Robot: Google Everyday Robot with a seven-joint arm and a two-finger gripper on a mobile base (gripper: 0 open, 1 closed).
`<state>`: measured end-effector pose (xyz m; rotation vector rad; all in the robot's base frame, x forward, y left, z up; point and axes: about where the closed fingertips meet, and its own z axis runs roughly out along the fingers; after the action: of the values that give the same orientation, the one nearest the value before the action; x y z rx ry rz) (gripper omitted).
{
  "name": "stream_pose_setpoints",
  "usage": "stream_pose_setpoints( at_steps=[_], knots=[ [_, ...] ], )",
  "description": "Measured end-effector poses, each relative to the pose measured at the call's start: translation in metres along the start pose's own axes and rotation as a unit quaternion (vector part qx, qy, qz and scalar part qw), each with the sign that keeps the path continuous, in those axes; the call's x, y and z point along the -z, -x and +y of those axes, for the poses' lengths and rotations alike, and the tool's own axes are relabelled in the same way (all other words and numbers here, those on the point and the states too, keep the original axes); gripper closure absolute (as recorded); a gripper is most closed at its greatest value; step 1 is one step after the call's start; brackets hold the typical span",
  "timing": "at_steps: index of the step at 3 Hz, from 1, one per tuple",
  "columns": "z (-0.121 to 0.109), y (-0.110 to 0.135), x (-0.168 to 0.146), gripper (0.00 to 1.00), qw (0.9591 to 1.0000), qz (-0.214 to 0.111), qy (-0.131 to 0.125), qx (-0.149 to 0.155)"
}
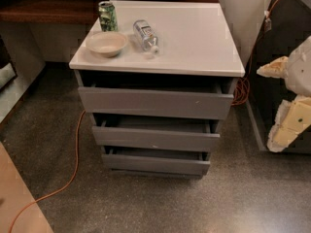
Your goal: Place blue plastic bottle into bottom drawer
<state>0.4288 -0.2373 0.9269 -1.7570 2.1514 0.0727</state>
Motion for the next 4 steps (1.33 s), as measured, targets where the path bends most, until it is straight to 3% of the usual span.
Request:
stream_pose_setpoints(
  at_steps=[1,2,4],
  knots=[
    [0.011,-0.013,-0.032,0.0,0.9983,-0.04,0.028,0.032],
    [0.02,-0.021,-0.076,0.0,0.9932,-0.062,0.043,0.088],
    [0.033,-0.027,-0.142,0.0,0.9863,-0.079,0.066,0.129]
  ],
)
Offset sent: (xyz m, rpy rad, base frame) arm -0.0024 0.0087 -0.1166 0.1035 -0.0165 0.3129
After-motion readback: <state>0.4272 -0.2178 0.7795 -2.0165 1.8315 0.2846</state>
